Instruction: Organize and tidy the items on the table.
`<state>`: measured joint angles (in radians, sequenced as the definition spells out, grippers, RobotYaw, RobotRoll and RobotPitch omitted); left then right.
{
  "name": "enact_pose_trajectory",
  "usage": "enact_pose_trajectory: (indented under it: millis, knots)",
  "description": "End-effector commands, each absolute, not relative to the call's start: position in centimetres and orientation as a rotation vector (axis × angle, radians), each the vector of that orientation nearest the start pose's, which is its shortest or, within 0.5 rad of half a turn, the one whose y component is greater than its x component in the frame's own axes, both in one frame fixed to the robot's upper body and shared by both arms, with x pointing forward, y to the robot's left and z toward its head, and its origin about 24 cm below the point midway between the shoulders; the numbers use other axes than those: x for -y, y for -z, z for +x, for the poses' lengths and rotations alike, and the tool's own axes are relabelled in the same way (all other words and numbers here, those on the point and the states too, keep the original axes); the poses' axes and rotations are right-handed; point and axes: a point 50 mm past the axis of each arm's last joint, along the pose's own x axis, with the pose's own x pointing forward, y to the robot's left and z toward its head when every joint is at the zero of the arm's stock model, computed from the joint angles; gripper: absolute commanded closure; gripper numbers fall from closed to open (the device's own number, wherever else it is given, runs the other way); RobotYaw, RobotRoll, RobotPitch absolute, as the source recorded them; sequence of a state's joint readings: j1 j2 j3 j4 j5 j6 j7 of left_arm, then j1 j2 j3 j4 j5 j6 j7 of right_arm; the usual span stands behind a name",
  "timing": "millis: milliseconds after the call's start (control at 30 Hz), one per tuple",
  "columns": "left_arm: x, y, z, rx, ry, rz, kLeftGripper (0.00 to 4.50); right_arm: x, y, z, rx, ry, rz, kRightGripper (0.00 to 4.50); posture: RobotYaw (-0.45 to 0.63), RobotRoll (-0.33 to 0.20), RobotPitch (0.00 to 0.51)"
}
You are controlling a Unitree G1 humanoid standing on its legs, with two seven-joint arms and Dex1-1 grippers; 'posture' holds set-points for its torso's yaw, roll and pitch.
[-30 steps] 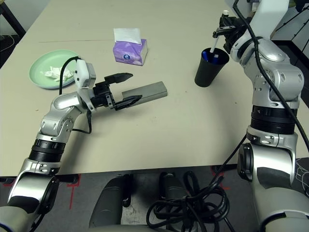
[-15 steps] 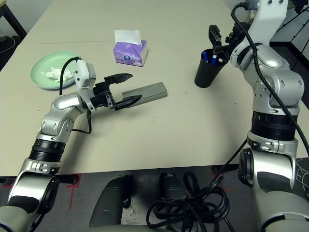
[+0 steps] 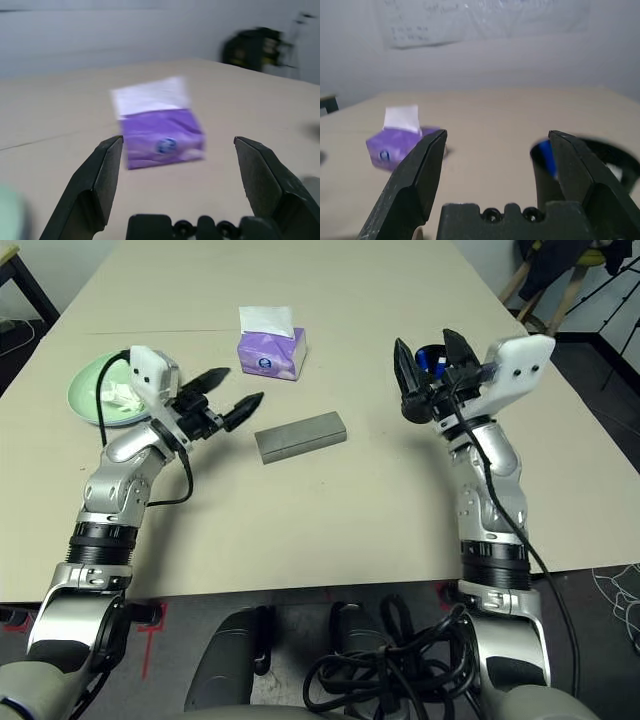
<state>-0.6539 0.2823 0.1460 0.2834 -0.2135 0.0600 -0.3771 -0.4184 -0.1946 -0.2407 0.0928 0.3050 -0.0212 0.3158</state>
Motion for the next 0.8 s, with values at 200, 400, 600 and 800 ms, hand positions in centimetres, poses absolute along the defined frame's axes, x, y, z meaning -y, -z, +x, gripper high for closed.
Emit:
enact_pose_trajectory:
  millis: [200,400,600,800]
  knots:
    - [-24.3,-14.5,32.6,0.279,-0.214,0.104,0.0,24.2,-11.7,30.2,0.279,-0.049,0.02,0.03,0.07,0.0,0.134]
    - [-25.5,-12.1,30.4,0.244,-0.206,0.058,0.0,24.3,-12.1,30.8,0.346,0.089,0.095,0.03,0.08,0.0,0.127]
    - [-27.5,-11.9,30.1,0.264,-0.211,0.099,0.0,24.2,-11.3,30.8,0.344,0.097,0.066,0.03,0.09,0.0,0.119]
    - [-28.4,-11.2,30.3,0.267,-0.218,0.08,0.0,24.9,-10.6,30.8,0.279,0.091,0.031,0.03,0.09,0.0,0.113]
